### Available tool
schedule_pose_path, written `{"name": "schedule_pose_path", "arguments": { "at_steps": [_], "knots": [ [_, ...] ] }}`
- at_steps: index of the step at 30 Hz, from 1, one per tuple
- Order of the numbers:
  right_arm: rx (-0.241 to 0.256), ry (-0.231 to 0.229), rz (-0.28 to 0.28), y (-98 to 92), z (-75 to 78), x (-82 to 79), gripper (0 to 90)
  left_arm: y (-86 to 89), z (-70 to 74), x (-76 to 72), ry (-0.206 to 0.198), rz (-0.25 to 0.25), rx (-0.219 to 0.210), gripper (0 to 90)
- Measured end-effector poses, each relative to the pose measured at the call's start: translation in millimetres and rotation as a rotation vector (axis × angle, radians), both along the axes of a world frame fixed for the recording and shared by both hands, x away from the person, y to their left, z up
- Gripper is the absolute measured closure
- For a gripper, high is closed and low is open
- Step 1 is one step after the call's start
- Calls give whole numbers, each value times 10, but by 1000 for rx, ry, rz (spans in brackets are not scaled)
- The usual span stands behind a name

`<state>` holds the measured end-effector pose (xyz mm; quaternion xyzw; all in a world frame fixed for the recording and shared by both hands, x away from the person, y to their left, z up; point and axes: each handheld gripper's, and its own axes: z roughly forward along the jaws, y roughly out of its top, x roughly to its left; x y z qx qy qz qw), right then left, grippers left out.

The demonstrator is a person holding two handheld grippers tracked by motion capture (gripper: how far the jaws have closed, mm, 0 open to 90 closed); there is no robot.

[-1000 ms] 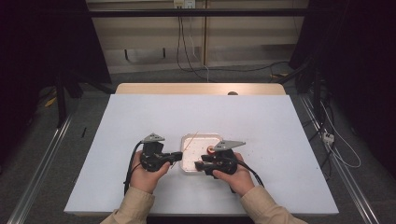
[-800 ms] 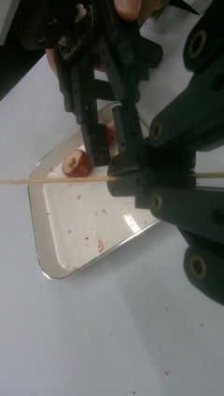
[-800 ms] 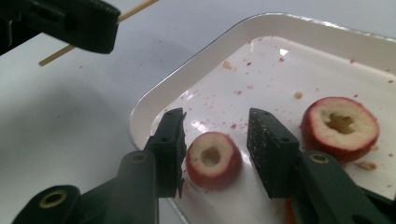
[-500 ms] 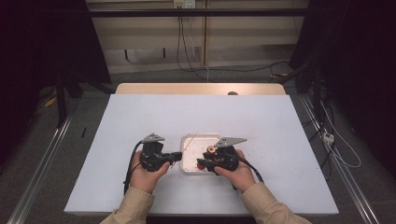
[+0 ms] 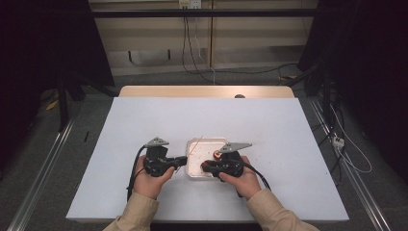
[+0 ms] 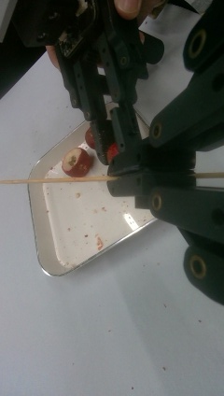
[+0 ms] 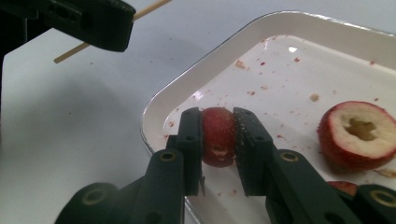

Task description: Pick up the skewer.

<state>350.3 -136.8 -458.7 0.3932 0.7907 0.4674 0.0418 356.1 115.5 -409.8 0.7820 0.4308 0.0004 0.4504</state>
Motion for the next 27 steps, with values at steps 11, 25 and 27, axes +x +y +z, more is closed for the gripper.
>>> {"name": "schedule_pose_path", "arguments": {
  "at_steps": [11,25,27],
  "knots": [
    [-50,-15,-12,-236,2,-127,714,-6,0,-15,0,6,4,892],
    [-66,17,18,-105,82,-34,618,2,-6,-4,0,1,5,891],
    [-78,21,23,-75,83,-37,651,7,-11,0,6,-3,7,891]
  ]
}}
